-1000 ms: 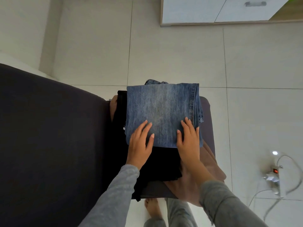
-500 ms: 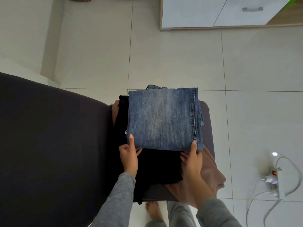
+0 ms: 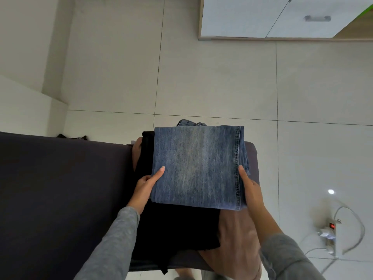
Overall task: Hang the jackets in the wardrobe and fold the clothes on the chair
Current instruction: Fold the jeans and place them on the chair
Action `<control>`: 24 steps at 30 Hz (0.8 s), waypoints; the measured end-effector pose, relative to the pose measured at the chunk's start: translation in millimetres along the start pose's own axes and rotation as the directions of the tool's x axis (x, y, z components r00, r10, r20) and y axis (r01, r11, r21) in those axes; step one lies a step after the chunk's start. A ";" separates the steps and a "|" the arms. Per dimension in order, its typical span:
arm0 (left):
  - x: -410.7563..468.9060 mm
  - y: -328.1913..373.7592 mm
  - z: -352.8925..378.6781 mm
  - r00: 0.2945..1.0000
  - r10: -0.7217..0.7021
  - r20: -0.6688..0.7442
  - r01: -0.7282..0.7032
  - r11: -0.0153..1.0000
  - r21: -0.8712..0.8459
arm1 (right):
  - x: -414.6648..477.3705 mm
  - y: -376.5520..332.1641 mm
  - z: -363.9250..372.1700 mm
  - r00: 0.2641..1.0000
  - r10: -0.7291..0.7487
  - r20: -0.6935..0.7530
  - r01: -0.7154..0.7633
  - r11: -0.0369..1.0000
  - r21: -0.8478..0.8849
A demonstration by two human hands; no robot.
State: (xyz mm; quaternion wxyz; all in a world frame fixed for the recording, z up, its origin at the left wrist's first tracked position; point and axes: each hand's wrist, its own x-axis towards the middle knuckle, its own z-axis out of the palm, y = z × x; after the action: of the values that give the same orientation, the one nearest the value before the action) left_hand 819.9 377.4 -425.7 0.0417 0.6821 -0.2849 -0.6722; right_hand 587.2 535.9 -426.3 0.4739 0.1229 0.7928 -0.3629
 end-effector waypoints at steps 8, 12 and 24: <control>10.4 24.5 15.8 0.999 0.038 0.002 -0.038 0.992 0.118 | 13.8 -32.1 10.4 0.999 0.005 0.040 -0.005 1.000 0.001; 7.0 24.8 22.4 0.997 0.039 -0.071 -0.034 0.997 0.069 | 5.6 -31.1 12.8 0.997 -0.067 -0.045 0.067 0.998 -0.011; -110.2 58.3 16.6 0.951 0.309 0.026 -0.310 0.949 0.062 | -95.6 -51.8 -20.1 0.933 -0.327 -0.150 0.341 0.937 0.075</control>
State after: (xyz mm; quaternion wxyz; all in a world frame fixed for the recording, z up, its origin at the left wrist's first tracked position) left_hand 792.2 383.1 -303.1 0.1221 0.6244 -0.4104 -0.6533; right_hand 595.8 527.5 -316.4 0.3436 0.0343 0.8133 -0.4684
